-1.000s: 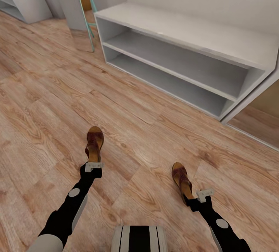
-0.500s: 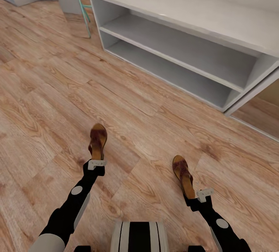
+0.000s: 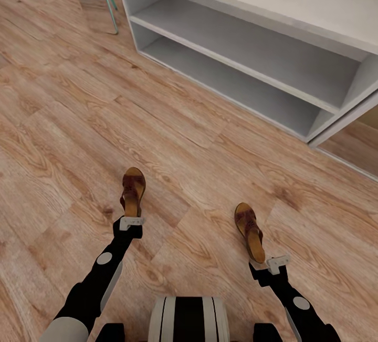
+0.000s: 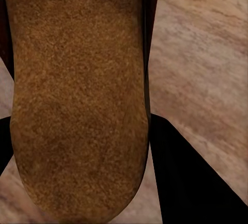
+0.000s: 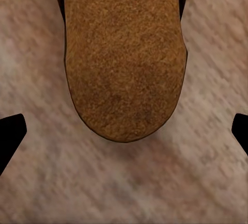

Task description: Pick up the two gym shoes and the two sandals from the corridor floor and place them onto the hallstand (shoe rack) in the corridor, making sure they are on the rack and not on the floor. Arrange them so the two gym shoes are next to each other and the two sandals are next to each other.

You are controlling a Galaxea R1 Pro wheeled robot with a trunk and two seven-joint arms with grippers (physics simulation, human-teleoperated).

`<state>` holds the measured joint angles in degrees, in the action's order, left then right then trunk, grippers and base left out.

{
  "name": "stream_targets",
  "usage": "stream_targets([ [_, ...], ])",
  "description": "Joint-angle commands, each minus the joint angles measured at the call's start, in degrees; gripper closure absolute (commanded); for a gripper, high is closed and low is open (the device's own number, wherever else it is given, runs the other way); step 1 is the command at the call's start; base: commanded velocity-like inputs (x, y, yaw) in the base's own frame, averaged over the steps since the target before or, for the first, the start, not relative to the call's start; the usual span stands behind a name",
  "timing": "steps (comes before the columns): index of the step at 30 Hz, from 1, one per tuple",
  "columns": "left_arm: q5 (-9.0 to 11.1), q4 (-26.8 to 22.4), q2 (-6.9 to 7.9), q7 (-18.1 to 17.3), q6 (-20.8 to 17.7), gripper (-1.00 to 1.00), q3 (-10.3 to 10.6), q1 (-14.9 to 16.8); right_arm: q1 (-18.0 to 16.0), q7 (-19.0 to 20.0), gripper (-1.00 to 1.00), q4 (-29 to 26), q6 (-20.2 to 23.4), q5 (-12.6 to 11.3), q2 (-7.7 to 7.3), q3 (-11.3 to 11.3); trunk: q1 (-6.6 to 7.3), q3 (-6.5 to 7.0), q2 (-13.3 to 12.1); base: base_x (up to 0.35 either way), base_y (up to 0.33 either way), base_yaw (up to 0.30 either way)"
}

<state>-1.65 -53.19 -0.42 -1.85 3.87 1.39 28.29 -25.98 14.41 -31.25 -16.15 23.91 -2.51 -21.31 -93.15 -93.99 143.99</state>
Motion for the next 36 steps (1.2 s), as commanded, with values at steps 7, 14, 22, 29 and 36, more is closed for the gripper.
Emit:
stream_targets([
  [7,-0.37,0.02,-0.02,-0.17,0.32,1.0,-0.07,0.02,-0.03,0.44,-1.0,-0.03,-0.29,0.45,0.05,-0.48,0.01,-0.17,0.01,0.0,0.0,0.0],
  [14,-0.38,-0.04,-0.02,-0.17,0.34,1.0,-0.07,0.02,-0.03,0.44,-1.0,-0.04,-0.29,0.46,0.05,-0.48,0.01,-0.19,0.01,0.0,0.0,0.0],
  [22,-0.37,-0.07,-0.02,-0.17,0.34,1.0,-0.07,0.02,-0.03,0.44,-1.0,-0.04,-0.28,0.45,0.05,-0.48,0.01,-0.19,0.01,0.0,0.0,0.0],
  [29,-0.37,-0.19,-0.02,-0.17,0.41,1.0,-0.07,0.02,-0.03,0.44,-1.0,-0.04,-0.28,0.47,0.05,-0.46,0.01,-0.2,0.01,0.0,0.0,0.0],
  [36,-0.37,-0.49,-0.02,-0.16,0.31,1.0,-0.07,-0.22,-0.03,0.44,-1.0,-0.04,-0.28,0.45,0.05,-0.48,-0.07,-0.86,0.05,0.0,0.0,0.0],
])
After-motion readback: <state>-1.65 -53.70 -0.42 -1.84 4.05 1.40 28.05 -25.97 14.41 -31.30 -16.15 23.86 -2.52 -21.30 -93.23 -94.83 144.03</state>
